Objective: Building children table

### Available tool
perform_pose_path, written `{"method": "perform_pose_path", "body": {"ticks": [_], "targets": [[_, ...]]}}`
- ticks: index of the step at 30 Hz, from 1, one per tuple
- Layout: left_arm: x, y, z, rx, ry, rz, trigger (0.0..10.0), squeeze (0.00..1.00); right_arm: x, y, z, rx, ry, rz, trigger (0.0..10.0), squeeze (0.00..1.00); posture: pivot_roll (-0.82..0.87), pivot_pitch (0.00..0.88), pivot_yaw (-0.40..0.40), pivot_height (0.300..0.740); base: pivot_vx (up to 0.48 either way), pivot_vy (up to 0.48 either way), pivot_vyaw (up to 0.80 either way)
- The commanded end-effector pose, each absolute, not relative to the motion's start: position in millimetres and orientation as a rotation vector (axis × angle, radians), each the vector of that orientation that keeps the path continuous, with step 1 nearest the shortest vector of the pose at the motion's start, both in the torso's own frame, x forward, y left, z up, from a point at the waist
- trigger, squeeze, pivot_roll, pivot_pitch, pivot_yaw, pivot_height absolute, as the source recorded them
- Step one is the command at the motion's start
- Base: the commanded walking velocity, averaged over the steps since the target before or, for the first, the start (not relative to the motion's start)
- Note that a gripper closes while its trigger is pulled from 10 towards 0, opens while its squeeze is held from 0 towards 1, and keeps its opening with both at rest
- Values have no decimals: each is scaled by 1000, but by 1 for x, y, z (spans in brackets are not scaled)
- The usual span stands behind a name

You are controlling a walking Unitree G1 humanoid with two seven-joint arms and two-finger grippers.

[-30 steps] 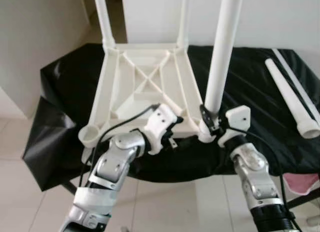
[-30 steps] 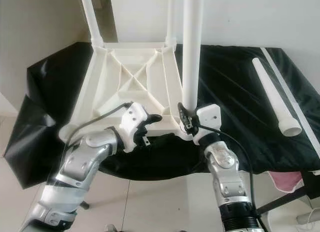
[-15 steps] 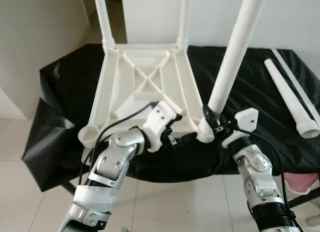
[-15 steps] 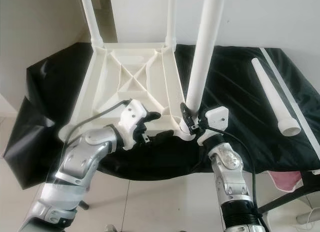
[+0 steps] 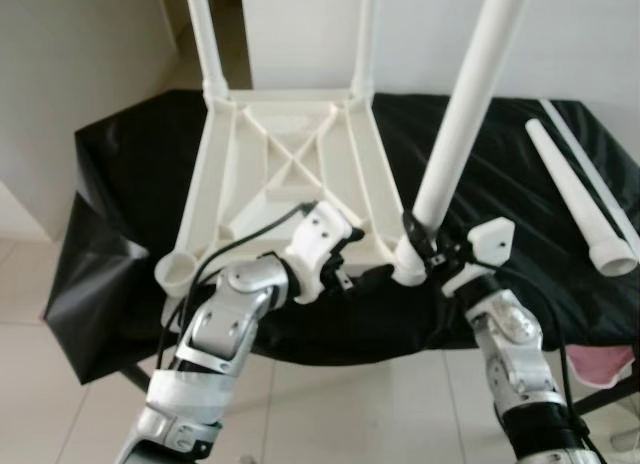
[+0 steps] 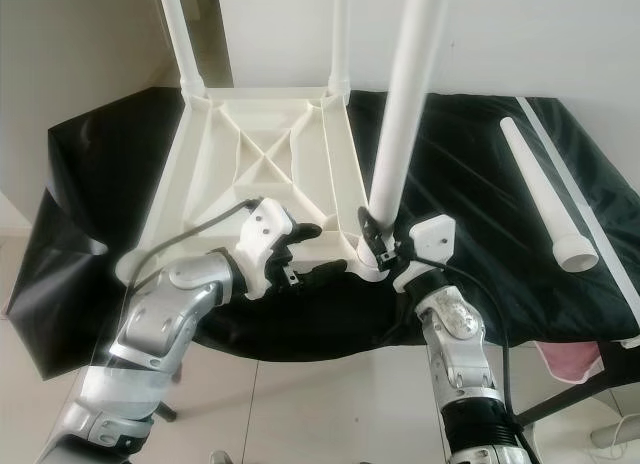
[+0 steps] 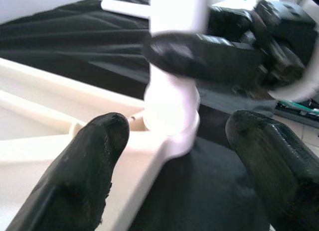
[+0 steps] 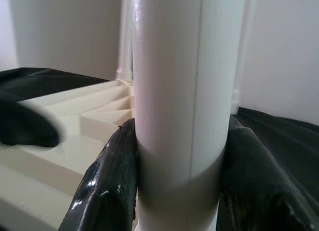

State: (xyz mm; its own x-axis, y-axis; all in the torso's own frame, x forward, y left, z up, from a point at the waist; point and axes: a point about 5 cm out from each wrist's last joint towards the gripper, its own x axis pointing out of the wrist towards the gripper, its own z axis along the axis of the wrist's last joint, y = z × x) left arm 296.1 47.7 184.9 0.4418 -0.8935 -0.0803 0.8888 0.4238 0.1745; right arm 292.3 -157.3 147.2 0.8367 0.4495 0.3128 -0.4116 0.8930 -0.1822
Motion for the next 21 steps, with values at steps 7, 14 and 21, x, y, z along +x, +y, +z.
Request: {"method": "perform_pose_path", "body": {"ticks": [7, 14, 21], "targets": [[301, 50, 194, 207, -54, -1020, 10000, 0, 273, -148, 106, -49, -207, 514, 10000, 0, -36, 45, -8, 740, 0, 0, 0], [302, 50, 194, 211, -54, -1025, 10000, 0, 272, -150, 100, -15, -191, 469, 10000, 0, -44, 39, 2, 740, 0, 0, 0], [303, 49, 196, 218, -58, -1033, 10000, 0, 284, -151, 103, 27, -106, 432, 10000, 0, -46, 32, 5, 740, 0, 0, 0]]}}
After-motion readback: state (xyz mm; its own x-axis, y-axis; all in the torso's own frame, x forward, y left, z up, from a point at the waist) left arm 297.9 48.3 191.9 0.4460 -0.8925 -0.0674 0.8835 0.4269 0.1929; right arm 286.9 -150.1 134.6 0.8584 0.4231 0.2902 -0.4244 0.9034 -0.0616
